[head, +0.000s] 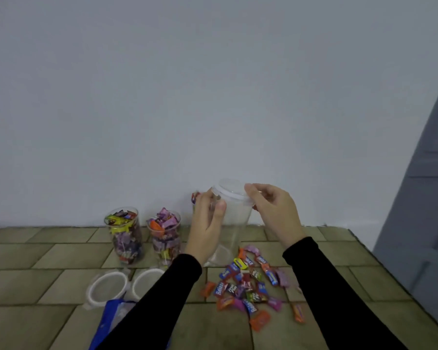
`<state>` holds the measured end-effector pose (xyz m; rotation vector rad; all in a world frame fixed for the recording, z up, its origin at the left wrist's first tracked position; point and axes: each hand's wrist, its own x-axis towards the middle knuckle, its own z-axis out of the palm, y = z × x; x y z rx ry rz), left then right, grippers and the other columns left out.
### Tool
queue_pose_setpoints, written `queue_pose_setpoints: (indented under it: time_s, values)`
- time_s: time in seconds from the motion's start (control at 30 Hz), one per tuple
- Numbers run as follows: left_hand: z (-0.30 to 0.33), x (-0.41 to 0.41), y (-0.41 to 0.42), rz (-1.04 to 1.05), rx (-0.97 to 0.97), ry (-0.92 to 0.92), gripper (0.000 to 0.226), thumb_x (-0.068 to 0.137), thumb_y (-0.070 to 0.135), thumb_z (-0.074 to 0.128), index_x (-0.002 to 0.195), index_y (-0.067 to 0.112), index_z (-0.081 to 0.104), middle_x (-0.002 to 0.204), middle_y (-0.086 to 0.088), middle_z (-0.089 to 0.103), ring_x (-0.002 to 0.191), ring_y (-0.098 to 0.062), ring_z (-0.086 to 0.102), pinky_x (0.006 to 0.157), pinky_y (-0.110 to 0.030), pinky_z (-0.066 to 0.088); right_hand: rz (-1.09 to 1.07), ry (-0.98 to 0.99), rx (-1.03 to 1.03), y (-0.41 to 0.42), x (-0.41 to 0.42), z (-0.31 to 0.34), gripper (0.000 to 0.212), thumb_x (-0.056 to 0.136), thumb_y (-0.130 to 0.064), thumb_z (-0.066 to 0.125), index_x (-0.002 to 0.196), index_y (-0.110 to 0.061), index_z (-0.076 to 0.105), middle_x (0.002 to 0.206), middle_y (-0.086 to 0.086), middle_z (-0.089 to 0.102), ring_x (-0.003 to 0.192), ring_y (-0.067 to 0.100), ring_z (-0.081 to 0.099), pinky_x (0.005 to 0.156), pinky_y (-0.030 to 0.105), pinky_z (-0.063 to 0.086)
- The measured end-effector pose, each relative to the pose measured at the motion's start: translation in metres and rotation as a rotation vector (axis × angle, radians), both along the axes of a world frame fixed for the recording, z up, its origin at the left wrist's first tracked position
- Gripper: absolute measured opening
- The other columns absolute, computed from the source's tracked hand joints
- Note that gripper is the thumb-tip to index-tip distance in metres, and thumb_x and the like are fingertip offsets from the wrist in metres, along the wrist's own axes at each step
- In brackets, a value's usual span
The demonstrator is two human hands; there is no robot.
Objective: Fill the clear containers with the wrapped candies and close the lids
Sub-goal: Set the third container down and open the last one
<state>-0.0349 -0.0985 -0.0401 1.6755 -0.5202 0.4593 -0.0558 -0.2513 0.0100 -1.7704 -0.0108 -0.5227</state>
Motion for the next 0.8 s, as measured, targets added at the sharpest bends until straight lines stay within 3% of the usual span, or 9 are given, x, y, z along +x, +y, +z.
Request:
queue_pose_setpoints:
  time_s: [0.07, 0.13, 0.2, 0.27, 0.37, 0.47, 0.57, 0.67, 0.8]
  values:
    - [-0.019, -0.008, -0.018, 0.012, 0.005, 0.063, 0.055, 0.090, 0.069, 0.037, 0.119, 0.024, 0.049, 0.112, -0.005, 0.053, 0.105, -0.018, 0.055, 0.096, -0.045, 0.046, -0.013, 0.035, -0.042, -0.018, -0.011, -0.009, 0.046, 0.078, -0.054, 0.068, 0.101, -0.015, 0.072, 0.086, 0.004, 0.072, 0.085, 0.018, 0.068, 0.085, 0.041, 0.055]
    - [-0.032, -0.025, -0.038, -0.029, -0.012, 0.133, 0.062, 0.085, 0.067, 0.050, 0.130, 0.024, 0.045, 0.118, -0.001, 0.056, 0.111, -0.014, 0.056, 0.097, -0.040, 0.047, -0.026, 0.056, -0.097, -0.038, -0.023, -0.015, 0.040, 0.081, -0.047, 0.069, 0.101, -0.013, 0.072, 0.085, 0.005, 0.071, 0.084, 0.020, 0.067, 0.084, 0.037, 0.055]
    - [-0.044, -0.039, -0.055, -0.087, -0.036, 0.218, 0.082, 0.070, 0.054, 0.073, 0.137, 0.022, 0.037, 0.116, -0.004, 0.060, 0.104, -0.013, 0.061, 0.086, -0.033, 0.054, -0.019, 0.099, -0.189, -0.056, -0.032, -0.020, 0.039, 0.082, -0.044, 0.069, 0.103, -0.012, 0.071, 0.085, 0.007, 0.070, 0.081, 0.020, 0.066, 0.080, 0.031, 0.052]
    - [-0.056, -0.053, -0.072, -0.108, -0.032, 0.268, 0.092, 0.059, 0.041, 0.083, 0.136, 0.024, 0.036, 0.110, -0.008, 0.063, 0.095, -0.019, 0.066, 0.078, -0.038, 0.058, 0.019, 0.177, -0.275, -0.074, -0.043, -0.024, 0.039, 0.082, -0.042, 0.069, 0.107, -0.012, 0.069, 0.081, 0.005, 0.069, 0.073, 0.015, 0.063, 0.075, 0.026, 0.050]
    - [-0.071, -0.076, -0.095, -0.122, -0.059, 0.282, 0.085, 0.059, 0.035, 0.086, 0.128, 0.033, 0.037, 0.111, 0.001, 0.064, 0.098, -0.015, 0.065, 0.084, -0.035, 0.056, 0.064, 0.249, -0.299, -0.098, -0.057, -0.030, 0.035, 0.084, -0.038, 0.069, 0.105, -0.010, 0.071, 0.070, -0.002, 0.065, 0.056, 0.003, 0.059, 0.058, 0.016, 0.046]
    - [-0.080, -0.096, -0.114, -0.101, -0.048, 0.285, 0.088, 0.057, 0.038, 0.086, 0.129, 0.027, 0.037, 0.114, 0.009, 0.063, 0.105, -0.008, 0.063, 0.086, -0.024, 0.053, 0.089, 0.298, -0.298, -0.115, -0.071, -0.033, 0.020, 0.088, -0.029, 0.066, 0.087, -0.010, 0.072, 0.050, -0.008, 0.056, 0.041, 0.003, 0.050, 0.043, 0.014, 0.039]
    - [-0.088, -0.114, -0.129, -0.113, -0.027, 0.292, 0.094, 0.059, 0.025, 0.089, 0.136, 0.022, 0.034, 0.119, 0.013, 0.060, 0.111, 0.000, 0.059, 0.089, -0.022, 0.051, 0.093, 0.375, -0.383, -0.127, -0.080, -0.039, 0.028, 0.090, -0.030, 0.062, 0.067, -0.016, 0.068, 0.048, -0.001, 0.053, 0.041, 0.013, 0.048, 0.042, 0.020, 0.040]
    - [-0.100, -0.126, -0.136, -0.110, -0.016, 0.291, 0.092, 0.062, 0.003, 0.088, 0.133, 0.026, 0.035, 0.123, 0.010, 0.058, 0.113, 0.005, 0.056, 0.088, -0.012, 0.046, 0.110, 0.464, -0.515, -0.135, -0.085, -0.047, 0.032, 0.091, -0.038, 0.058, 0.075, -0.013, 0.069, 0.054, 0.001, 0.055, 0.039, 0.011, 0.048, 0.043, 0.019, 0.040]
    - [-0.114, -0.138, -0.133, -0.047, 0.042, 0.270, 0.095, 0.057, 0.018, 0.091, 0.130, 0.035, 0.034, 0.125, 0.018, 0.053, 0.117, 0.007, 0.051, 0.094, -0.010, 0.040, 0.151, 0.463, -0.643, -0.138, -0.091, -0.054, 0.035, 0.092, -0.041, 0.055, 0.071, -0.014, 0.061, 0.054, -0.001, 0.053, 0.030, 0.002, 0.042, 0.039, 0.015, 0.035]
